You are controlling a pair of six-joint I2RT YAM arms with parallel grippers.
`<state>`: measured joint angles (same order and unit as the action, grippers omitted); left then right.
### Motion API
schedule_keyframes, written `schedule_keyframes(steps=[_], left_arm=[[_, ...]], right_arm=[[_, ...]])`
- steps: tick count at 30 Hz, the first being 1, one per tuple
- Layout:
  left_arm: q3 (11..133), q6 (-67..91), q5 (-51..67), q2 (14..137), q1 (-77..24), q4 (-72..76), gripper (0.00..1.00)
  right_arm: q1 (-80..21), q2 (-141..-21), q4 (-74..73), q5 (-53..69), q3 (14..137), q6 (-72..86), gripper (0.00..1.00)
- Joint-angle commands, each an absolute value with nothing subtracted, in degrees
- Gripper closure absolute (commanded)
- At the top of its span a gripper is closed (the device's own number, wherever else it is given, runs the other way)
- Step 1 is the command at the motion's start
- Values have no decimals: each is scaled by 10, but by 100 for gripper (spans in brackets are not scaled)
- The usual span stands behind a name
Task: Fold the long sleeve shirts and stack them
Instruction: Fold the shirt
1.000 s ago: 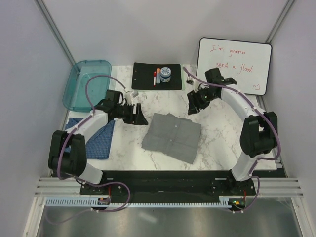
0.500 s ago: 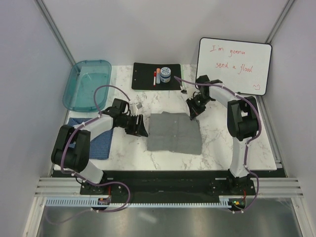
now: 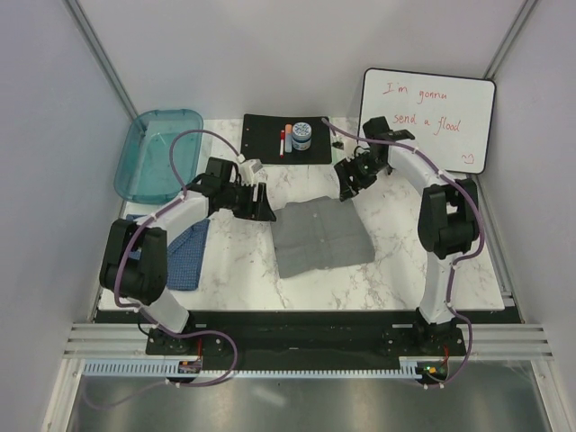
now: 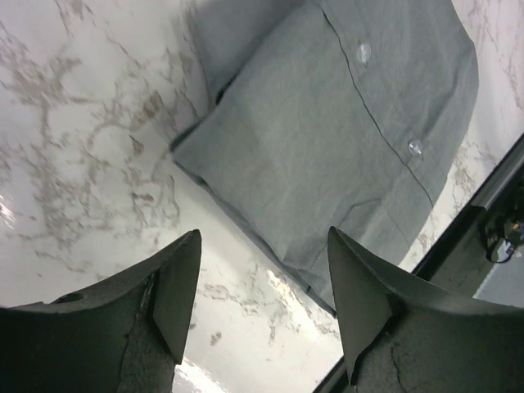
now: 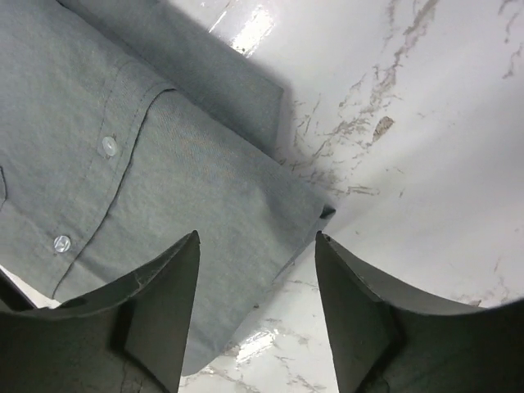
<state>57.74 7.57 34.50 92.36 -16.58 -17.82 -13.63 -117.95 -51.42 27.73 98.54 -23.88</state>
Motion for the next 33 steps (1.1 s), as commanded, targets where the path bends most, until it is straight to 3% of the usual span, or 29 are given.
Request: schedule_keyframes(steps=[1,2,7,9,21,33], left_arm=[[629,41,315,970,-169,-160,29],[643,37,311,981,-170,-163,28],[684,33,316,1034,-174,-176,30],[693,36,324,1047,-178,-176,31],[749,30,368,1103,-205,-176,33],[807,2,405,1154,-243,-193,51]], right_arm=[[-113,-1162,-506,308,973,-218,31],[-108,-1167,-503,315,973,-207,22],[-91,-1210,-497,350,985,-178,16],[-79,-1227,-498,363,993,-163,2],[-54,-1267,-506,448,970,-133,2],[-54,-1281,-505,472,961,-142,2]])
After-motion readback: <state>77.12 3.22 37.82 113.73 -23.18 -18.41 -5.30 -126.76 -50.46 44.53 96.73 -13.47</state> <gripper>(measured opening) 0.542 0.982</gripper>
